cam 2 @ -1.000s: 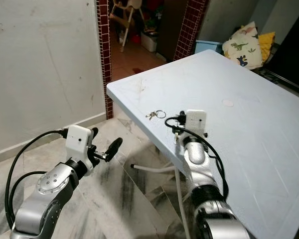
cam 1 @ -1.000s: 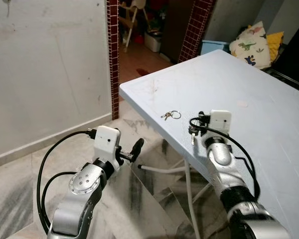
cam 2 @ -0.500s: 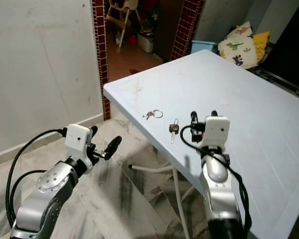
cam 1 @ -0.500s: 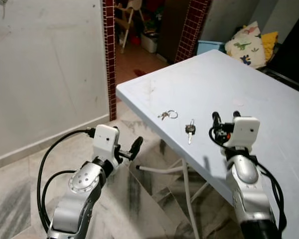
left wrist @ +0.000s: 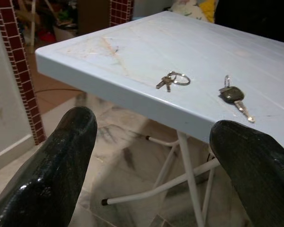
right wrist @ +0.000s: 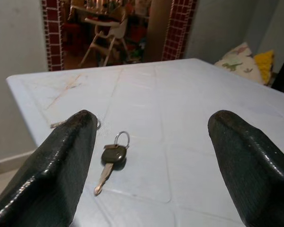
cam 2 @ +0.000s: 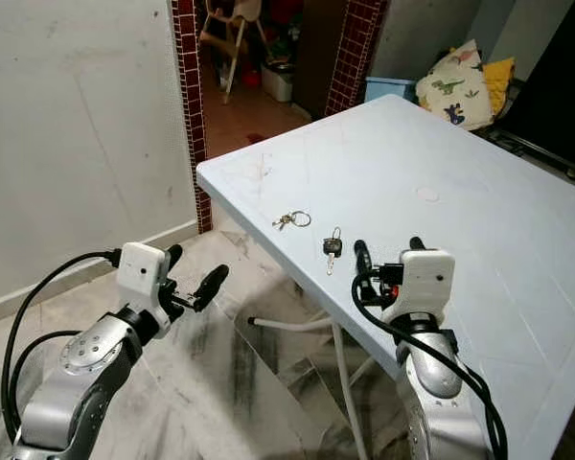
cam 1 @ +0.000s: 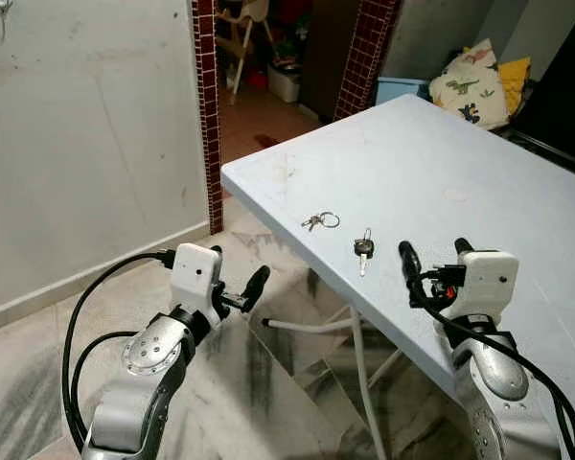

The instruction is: Hang keys on a hook

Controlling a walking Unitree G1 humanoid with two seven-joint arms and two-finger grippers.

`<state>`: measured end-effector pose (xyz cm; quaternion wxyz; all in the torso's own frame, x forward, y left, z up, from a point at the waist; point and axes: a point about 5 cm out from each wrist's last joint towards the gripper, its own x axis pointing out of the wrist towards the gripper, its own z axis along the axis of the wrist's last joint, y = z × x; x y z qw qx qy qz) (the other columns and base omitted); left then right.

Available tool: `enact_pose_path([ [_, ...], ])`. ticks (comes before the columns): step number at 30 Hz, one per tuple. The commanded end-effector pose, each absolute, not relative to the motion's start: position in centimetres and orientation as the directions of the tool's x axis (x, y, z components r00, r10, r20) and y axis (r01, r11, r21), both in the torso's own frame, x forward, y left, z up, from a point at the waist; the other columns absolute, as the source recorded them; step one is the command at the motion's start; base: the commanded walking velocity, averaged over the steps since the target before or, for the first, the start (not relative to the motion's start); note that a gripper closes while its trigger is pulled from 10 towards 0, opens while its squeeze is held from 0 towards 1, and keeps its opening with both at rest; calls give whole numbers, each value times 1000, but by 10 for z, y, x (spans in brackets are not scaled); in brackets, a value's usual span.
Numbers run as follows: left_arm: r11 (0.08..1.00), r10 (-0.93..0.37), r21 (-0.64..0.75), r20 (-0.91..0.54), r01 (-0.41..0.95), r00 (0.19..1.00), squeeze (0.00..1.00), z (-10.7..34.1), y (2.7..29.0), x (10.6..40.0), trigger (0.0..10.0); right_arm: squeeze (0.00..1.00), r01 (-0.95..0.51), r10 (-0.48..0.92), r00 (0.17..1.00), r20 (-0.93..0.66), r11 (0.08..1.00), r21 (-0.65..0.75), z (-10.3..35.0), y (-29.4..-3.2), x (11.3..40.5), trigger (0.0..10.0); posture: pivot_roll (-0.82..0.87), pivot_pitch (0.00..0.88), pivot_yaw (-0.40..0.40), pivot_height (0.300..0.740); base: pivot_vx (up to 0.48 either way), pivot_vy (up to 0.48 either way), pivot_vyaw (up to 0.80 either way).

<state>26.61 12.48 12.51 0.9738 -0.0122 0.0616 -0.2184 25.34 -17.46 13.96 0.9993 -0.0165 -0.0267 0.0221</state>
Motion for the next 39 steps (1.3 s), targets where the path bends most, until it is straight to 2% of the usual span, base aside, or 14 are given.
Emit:
enact_pose_path([
  [1, 895, -446, -51, -100, 443, 889, 0, 127, 121, 265, 10000, 1000, -45, 47, 998, 52, 998, -42, 145, -176, 250, 10000, 113, 0, -83, 740, 311, 0, 0],
  [25, 889, -457, -51, -110, 455, 882, 0, 125, 120, 266, 10000, 1000, -72, 71, 997, -12, 997, -26, 143, -172, 239, 10000, 104, 0, -74, 740, 361, 0, 0],
  [30, 897, -440, -24, -112, 441, 891, 0, 125, 123, 269, 10000, 1000, -108, 106, 994, -34, 991, -75, 145, -179, 230, 10000, 97, 0, -67, 740, 118, 0, 0],
  [31, 905, -423, -8, -116, 425, 899, 0, 125, 124, 269, 10000, 749, -110, 108, 993, -38, 991, -78, 145, -180, 230, 10000, 95, 0, -67, 740, 0, 0, 0],
  [32, 910, -411, 3, -118, 415, 904, 0, 125, 125, 270, 10000, 749, -111, 108, 993, -40, 991, -80, 145, -181, 230, 10000, 95, 0, -67, 740, 0, 0, 0],
  [33, 916, -395, 20, -124, 401, 910, 0, 125, 128, 269, 10000, 0, -109, 106, 993, -46, 992, -68, 145, -182, 230, 10000, 97, 0, -69, 740, 0, 0, 0],
  [35, 916, -379, 78, -149, 392, 914, 0, 124, 138, 263, 10000, 0, -118, 116, 991, -64, 993, -30, 146, -179, 230, 10000, 97, 0, -70, 740, 0, 0, 0],
  [39, 902, -394, 124, -157, 414, 905, 0, 123, 146, 258, 10000, 0, -177, 173, 982, -75, 984, -39, 146, -169, 226, 10000, 98, 0, -69, 740, 0, 0, 0],
])
